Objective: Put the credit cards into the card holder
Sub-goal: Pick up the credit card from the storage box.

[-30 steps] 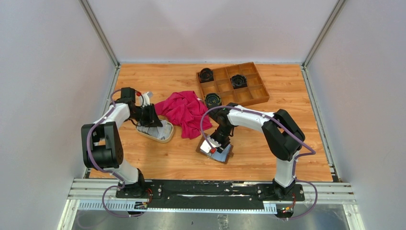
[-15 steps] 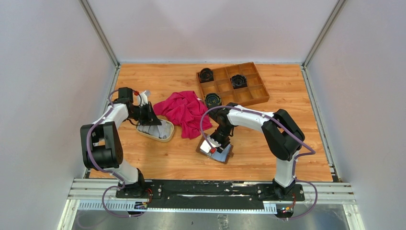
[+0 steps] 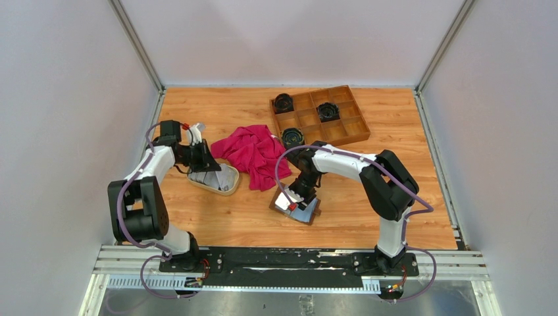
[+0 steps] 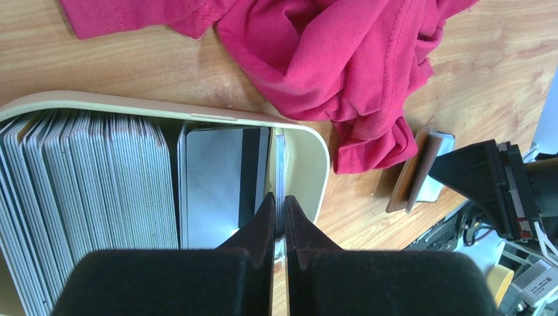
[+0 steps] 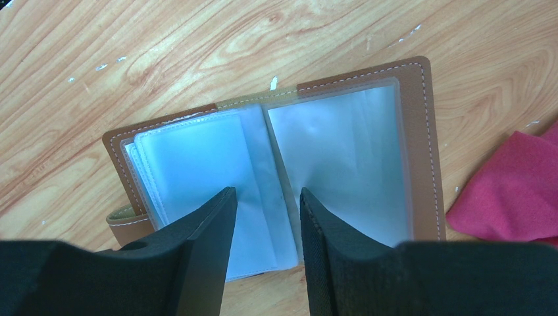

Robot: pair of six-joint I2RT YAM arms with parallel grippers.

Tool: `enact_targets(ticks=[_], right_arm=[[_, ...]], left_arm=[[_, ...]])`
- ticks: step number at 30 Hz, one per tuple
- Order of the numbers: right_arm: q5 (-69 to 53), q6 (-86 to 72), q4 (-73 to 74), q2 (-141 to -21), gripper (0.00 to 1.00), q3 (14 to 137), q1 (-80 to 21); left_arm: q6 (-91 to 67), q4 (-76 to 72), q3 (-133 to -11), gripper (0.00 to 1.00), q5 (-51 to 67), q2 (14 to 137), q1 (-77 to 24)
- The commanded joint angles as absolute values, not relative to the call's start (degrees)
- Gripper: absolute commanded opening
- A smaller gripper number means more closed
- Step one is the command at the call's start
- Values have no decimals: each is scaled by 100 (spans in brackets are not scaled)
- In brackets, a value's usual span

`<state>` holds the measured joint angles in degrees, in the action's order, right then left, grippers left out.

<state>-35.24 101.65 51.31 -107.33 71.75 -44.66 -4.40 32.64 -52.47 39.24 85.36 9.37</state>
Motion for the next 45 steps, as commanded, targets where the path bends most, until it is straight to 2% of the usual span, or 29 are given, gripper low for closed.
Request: enact_targets(ticks=[1,15,23,28,45], right_arm=[[-3479,10248,5407,-10966,45,7146,-4634],[-3467,10248,5416,-10965,45,7145,-4641],[-3468,10248,5419,-10974,44,7154,-4641],[-3466,10256,5423,-10976,44,7154,-4641],[-3454,10257,5433,-10982,44,7154,-4643]], left_arm=[[-460,3270,-5159,0,3972,8453,1002],[-483,3325,-5054,2,3998,8689,994],[-523,3232,-5027,25,4268,8790,975],[-519,3208,-5060,32,4271,9008,890],[-833,2880,-4922,29,4634,8534,979]])
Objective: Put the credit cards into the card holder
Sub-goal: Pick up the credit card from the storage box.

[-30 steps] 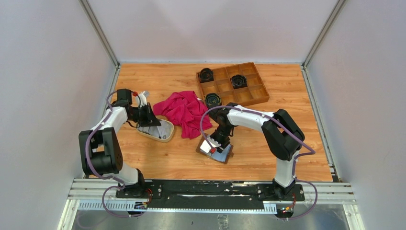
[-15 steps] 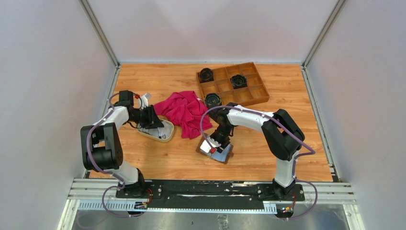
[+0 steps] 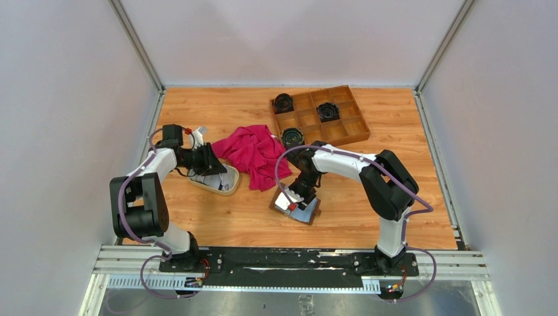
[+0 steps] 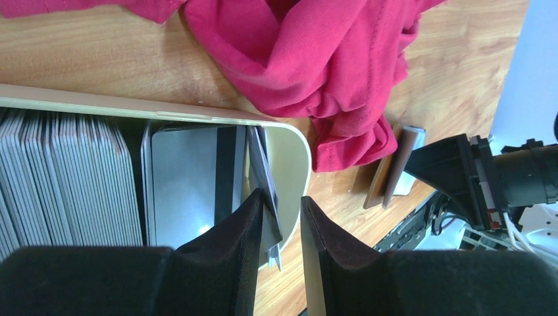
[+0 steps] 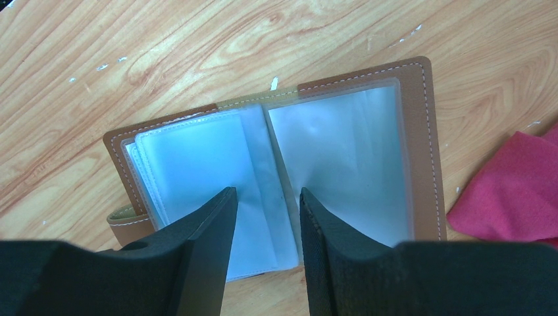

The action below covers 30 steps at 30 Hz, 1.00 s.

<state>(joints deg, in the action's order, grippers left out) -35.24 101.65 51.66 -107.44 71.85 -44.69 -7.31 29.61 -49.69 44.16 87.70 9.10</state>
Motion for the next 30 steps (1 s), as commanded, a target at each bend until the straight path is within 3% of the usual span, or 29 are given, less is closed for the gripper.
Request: enact_targets(ticks=[1,9,16,22,30], right_arm=[[-3454,10257,5432,-10978,44,7153,-4641],[-3440,10257,5432,-10994,44,7154,-4641],[-3437,10257,5432,-10988,44,7153,-4637],[-3427,10250,5436,-10987,44,7150,-4641],[-3438,10251,5442,-11000,44,7154,-4641]], left_arm=[[-842,2889,-4922,29,4648,8499,988],[-846,2893,-4922,26,4661,8495,1017],[-843,2904,-4926,15,4614,8476,1043],[-814,2938,-4922,0,4535,8456,1072],[-666,3392,-5100,0,3714,7908,1094]])
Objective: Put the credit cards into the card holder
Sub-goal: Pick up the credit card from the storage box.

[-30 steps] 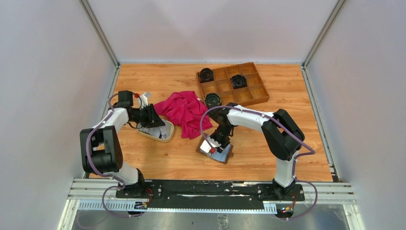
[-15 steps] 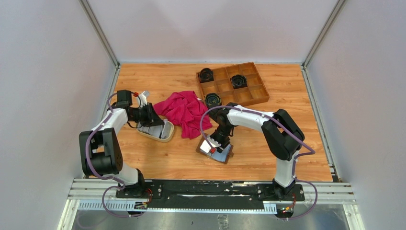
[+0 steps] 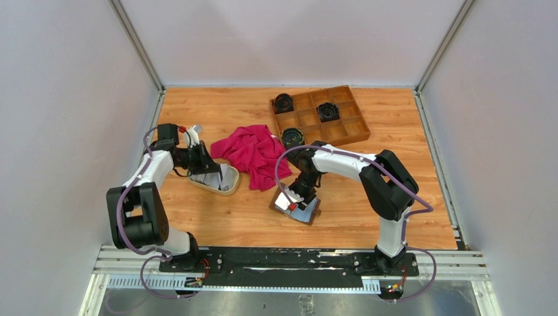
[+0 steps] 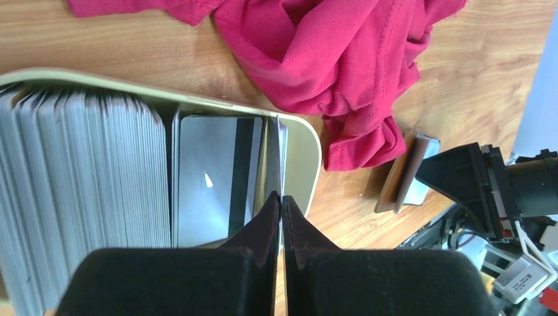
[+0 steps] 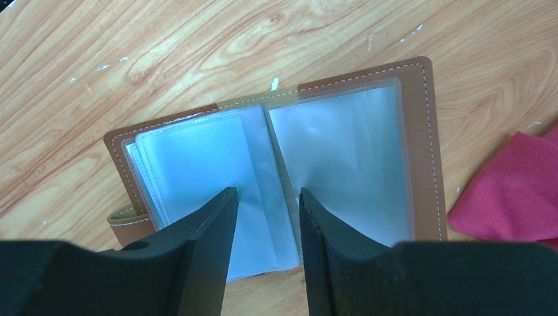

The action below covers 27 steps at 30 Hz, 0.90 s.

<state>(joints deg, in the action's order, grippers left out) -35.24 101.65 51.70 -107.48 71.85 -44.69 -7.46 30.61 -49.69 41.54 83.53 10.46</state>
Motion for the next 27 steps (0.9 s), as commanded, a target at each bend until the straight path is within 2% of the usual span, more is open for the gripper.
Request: enact_targets(ticks=[1,12,27], right_arm=[[-3439,10250,5441,-11004,44,7158,-4645],[-3436,10248,5443,-11033,44,7163,-4649],[-3423,10230,5440,-11066,44,7171,-4684]], left_arm=[[-686,3425,-5106,0,3612,7796,1097],[-888,3743,-5176,0,2746,6840,1098],[-1622,3869,-5061,0,3489,5901,845]])
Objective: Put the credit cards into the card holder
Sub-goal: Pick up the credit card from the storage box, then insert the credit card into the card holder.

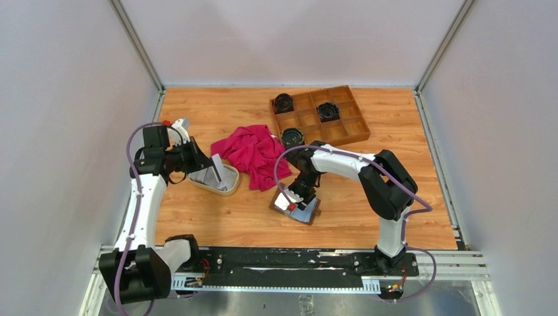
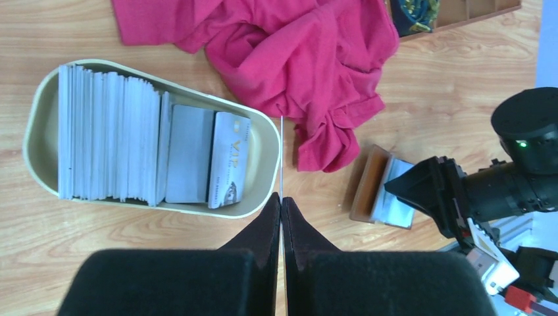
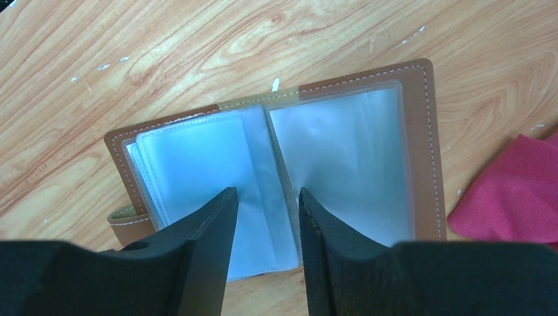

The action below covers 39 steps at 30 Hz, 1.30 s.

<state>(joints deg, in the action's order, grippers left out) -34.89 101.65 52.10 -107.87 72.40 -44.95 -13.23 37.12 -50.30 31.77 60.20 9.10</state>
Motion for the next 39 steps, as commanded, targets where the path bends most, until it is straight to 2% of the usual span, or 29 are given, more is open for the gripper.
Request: enact_targets(ticks=[1,8,13,20,25,31,39], right_arm=[[-3427,10230,5440,-11068,44,7172,-4685],[-3427,10230,5440,-11074,44,7163,-4684],[-3434,10230,5440,-11049,44,7150,-4680],[-3435,10238,5441,-10960,44,7098,-4679],[-3469,10246,5440,-10878,44,7067,-4685],[-3520,10266,5445,-10725,44,7027,-4667],[-3556,10283,5460,-10606,44,6987,-4573]], left_arm=[[-1659,3873,-5069,0,3571,5904,834],[-1767,3860,-5076,0,4004,5819,601],[-1832,3741,-4919,0,3973,5803,-287],[-2962,1877,-3867,0,4015,5625,-1536],[-3161,1108,-3689,0,3912,5833,-2216],[-3314,141,-3359,0,3809,6302,-2756],[-3098,-286,-3448,0,3562,7056,-3059]])
